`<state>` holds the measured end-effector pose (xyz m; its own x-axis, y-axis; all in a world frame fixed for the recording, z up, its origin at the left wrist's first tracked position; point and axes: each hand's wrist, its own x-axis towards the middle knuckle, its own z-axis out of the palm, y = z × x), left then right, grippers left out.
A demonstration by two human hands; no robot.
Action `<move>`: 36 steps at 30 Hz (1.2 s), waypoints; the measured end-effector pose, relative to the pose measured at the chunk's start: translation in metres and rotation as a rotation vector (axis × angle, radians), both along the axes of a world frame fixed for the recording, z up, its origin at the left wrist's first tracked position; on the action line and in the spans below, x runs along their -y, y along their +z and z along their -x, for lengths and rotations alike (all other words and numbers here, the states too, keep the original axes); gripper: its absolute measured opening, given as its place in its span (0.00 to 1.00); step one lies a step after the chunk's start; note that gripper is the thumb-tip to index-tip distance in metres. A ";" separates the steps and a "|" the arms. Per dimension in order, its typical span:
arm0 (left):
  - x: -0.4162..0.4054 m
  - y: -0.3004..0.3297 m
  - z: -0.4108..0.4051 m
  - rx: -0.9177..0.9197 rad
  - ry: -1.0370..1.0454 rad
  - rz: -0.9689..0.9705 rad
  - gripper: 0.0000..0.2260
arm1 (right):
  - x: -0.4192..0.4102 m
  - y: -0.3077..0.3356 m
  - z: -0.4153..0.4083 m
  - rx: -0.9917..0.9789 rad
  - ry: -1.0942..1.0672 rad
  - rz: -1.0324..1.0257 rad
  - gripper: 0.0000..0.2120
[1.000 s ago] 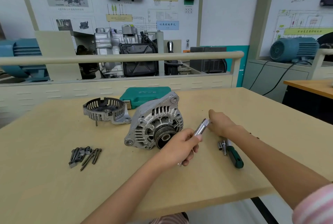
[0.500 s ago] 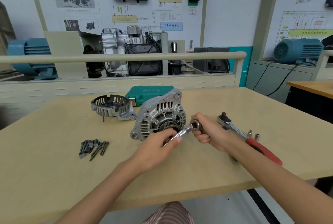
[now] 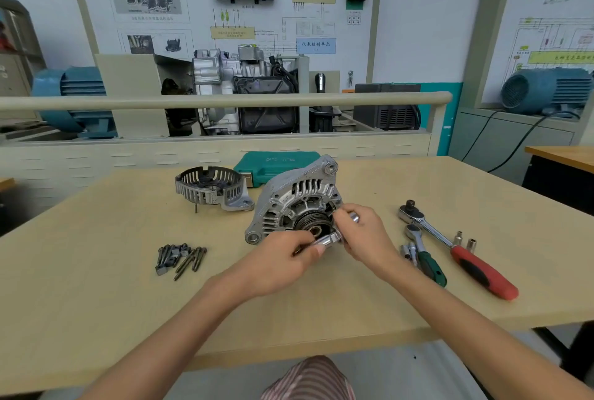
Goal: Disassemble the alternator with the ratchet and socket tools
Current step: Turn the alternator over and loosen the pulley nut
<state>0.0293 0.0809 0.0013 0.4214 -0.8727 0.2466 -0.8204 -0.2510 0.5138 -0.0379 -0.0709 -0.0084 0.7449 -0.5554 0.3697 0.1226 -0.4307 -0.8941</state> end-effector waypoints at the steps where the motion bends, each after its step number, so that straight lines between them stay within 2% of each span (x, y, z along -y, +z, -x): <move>1: -0.001 0.000 0.000 -0.018 -0.006 -0.020 0.14 | -0.001 -0.003 -0.001 -0.001 -0.008 0.002 0.19; 5: -0.001 -0.004 0.003 -0.020 0.036 -0.016 0.13 | -0.002 -0.010 -0.003 -0.010 -0.014 -0.030 0.21; 10: 0.002 -0.011 0.014 0.142 0.136 0.039 0.12 | -0.001 -0.008 -0.002 0.004 -0.039 -0.064 0.16; 14: 0.003 -0.006 0.015 0.010 0.124 0.058 0.13 | -0.002 -0.006 0.000 0.013 -0.036 -0.083 0.12; 18: 0.004 -0.009 0.021 0.118 0.145 0.096 0.13 | -0.002 -0.003 0.002 0.056 -0.046 -0.107 0.15; 22: 0.009 -0.006 0.018 0.025 0.139 0.087 0.14 | -0.010 -0.004 0.003 0.072 -0.066 -0.040 0.19; 25: 0.009 -0.007 0.017 0.020 0.130 0.078 0.13 | -0.011 -0.004 0.004 0.047 -0.073 -0.029 0.19; 27: 0.006 -0.011 0.021 -0.053 0.113 0.073 0.13 | -0.010 -0.004 0.007 -0.009 -0.057 -0.041 0.13; 29: 0.006 -0.015 0.026 -0.269 0.116 0.092 0.13 | -0.011 -0.008 0.013 -0.042 -0.049 -0.153 0.09; 31: 0.008 -0.016 0.033 -0.534 0.129 0.135 0.10 | -0.017 -0.016 0.021 -0.006 0.000 -0.365 0.13; 32: 0.010 -0.018 0.037 -0.601 0.132 0.149 0.09 | -0.020 -0.020 0.024 0.001 0.044 -0.444 0.15; 36: 0.015 -0.026 0.051 -0.627 0.134 0.152 0.06 | -0.026 -0.027 0.032 -0.147 0.126 -0.515 0.18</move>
